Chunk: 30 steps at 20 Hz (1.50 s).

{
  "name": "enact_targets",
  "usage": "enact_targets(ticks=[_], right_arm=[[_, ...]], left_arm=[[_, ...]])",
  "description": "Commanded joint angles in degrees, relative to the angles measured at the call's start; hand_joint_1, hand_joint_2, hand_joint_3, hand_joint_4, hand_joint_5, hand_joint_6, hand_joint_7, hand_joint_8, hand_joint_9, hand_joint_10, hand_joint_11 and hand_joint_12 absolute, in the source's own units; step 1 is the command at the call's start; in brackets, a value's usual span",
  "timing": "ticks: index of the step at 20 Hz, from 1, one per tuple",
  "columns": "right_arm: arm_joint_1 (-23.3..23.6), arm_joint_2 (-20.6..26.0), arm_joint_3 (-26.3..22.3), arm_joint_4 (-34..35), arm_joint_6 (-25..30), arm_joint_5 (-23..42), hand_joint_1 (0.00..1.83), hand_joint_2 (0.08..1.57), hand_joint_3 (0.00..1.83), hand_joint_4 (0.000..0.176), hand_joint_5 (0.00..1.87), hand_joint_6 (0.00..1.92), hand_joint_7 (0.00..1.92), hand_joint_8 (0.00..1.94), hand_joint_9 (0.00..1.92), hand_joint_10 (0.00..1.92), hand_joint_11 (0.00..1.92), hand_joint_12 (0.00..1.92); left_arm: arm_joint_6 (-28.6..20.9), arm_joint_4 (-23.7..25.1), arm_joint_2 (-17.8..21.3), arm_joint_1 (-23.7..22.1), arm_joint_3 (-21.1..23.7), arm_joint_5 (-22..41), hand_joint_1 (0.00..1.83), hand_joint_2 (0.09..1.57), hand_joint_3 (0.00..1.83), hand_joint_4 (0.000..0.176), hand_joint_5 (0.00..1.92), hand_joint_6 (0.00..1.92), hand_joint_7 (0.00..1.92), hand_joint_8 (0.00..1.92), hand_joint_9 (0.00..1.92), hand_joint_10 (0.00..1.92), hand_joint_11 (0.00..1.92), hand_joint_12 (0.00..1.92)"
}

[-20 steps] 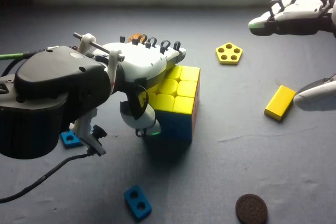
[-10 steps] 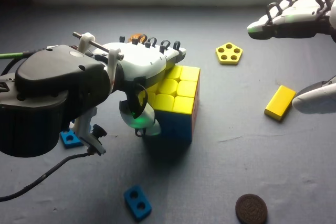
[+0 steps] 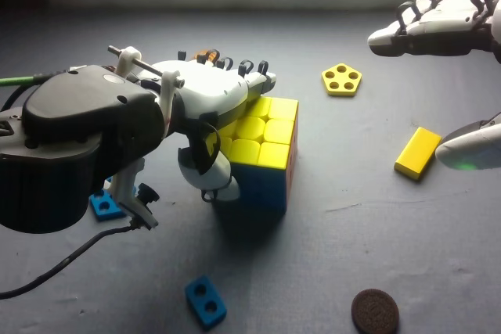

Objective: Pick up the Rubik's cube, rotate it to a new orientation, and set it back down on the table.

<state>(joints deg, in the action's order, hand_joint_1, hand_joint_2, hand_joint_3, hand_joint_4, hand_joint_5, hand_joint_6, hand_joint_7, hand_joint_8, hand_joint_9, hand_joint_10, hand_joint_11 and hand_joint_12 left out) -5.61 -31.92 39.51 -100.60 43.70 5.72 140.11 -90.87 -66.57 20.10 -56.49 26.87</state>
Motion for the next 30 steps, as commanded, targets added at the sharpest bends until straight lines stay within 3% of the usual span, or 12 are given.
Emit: enact_targets(ticks=[1,3,6,7,8,10,12,14,15,17,23,30], right_arm=[[1.0,0.3,-0.1,0.8,0.0,-1.1,0.42,1.09,0.0,0.0,0.17,0.01,0.21,0.0,0.18,0.0,0.0,0.31],[1.0,0.3,-0.1,0.8,-0.1,-1.1,0.43,1.09,0.0,0.0,0.18,0.0,0.21,0.0,0.17,0.01,0.0,0.3],[1.0,0.3,-0.1,0.8,-0.3,-1.1,0.42,1.08,0.0,0.0,0.2,0.01,0.22,0.0,0.18,0.01,0.0,0.34],[1.0,0.3,-0.1,0.8,-0.4,-1.1,0.42,1.09,0.0,0.0,0.2,0.01,0.22,0.0,0.19,0.01,0.0,0.36],[1.0,0.3,-0.1,0.8,-0.5,-1.1,0.41,1.09,0.0,0.0,0.2,0.01,0.21,0.0,0.18,0.0,0.0,0.34],[1.0,0.3,-0.1,0.8,-0.6,-1.1,0.41,1.09,0.0,0.0,0.18,0.0,0.21,0.0,0.18,0.0,0.0,0.34],[1.0,0.3,-0.1,0.8,-0.6,-1.1,0.43,1.09,0.0,0.0,0.19,0.01,0.21,0.0,0.17,0.0,0.0,0.34],[1.0,0.3,-0.1,0.8,-0.7,-1.1,0.43,1.09,0.0,0.0,0.19,0.0,0.2,0.0,0.17,0.0,0.0,0.33],[1.0,0.3,-0.1,0.8,-0.8,-1.1,0.42,1.09,0.0,0.0,0.18,0.0,0.19,0.0,0.17,0.0,0.0,0.31],[1.0,0.3,-0.1,0.8,-0.8,-1.1,0.45,1.08,0.0,0.0,0.2,0.01,0.21,0.01,0.19,0.01,0.0,0.39],[1.1,0.3,-0.7,0.8,-3.4,-3.2,0.42,1.1,0.0,0.0,0.16,0.01,0.19,0.0,0.16,0.0,0.0,0.25],[2.2,-0.1,-3.7,0.8,-8.5,-10.6,0.44,1.09,0.0,0.0,0.16,0.01,0.19,0.0,0.17,0.0,0.0,0.32]], left_arm=[[0.4,0.9,0.2,-0.2,-0.2,0.7,1.13,1.03,0.0,0.0,0.26,0.04,0.27,0.03,0.24,0.04,0.0,0.41],[0.4,0.9,0.3,-0.3,-0.2,0.8,1.2,1.04,0.0,0.0,0.44,0.1,0.45,0.08,0.43,0.11,0.0,0.92],[0.4,0.8,0.4,-0.4,-0.2,1.0,1.18,1.02,0.0,0.0,0.5,0.12,0.51,0.24,0.47,0.34,0.0,1.16],[0.4,0.8,0.4,-0.4,-0.2,1.0,1.2,0.98,0.0,0.0,0.53,0.14,0.47,0.51,0.42,0.67,0.0,1.31],[0.4,0.7,0.5,-0.5,-0.2,1.0,1.25,0.95,0.0,0.0,0.56,0.21,0.31,1.19,0.36,1.27,0.13,1.55],[0.4,0.7,0.6,-0.7,-0.2,1.0,1.24,0.98,0.0,0.0,0.49,0.51,0.28,1.42,0.37,1.47,0.3,1.68],[0.4,0.6,0.8,-1.1,-0.2,1.0,1.26,1.04,0.01,0.0,0.4,0.83,0.25,1.49,0.32,1.56,0.27,1.76],[0.4,0.6,1.2,-1.8,-0.1,1.2,1.32,1.03,0.0,0.0,0.39,0.93,0.35,1.47,0.34,1.54,0.25,1.77],[0.4,0.6,1.4,-2.3,0.2,1.5,1.34,1.16,0.02,0.0,0.44,1.1,0.69,1.4,0.44,1.58,0.3,1.81],[0.4,0.3,1.9,-3.2,0.7,2.3,1.31,1.28,0.01,0.0,0.6,1.36,0.63,1.62,0.63,1.68,0.34,1.91],[0.4,-1.8,3.2,-7.6,2.1,4.1,1.33,1.27,0.0,0.0,0.74,1.13,0.59,1.69,0.64,1.69,0.41,1.9],[0.4,-6.1,5.1,-12.4,5.0,4.8,1.33,1.28,0.0,0.0,0.69,1.23,0.59,1.7,0.63,1.72,0.41,1.92]])
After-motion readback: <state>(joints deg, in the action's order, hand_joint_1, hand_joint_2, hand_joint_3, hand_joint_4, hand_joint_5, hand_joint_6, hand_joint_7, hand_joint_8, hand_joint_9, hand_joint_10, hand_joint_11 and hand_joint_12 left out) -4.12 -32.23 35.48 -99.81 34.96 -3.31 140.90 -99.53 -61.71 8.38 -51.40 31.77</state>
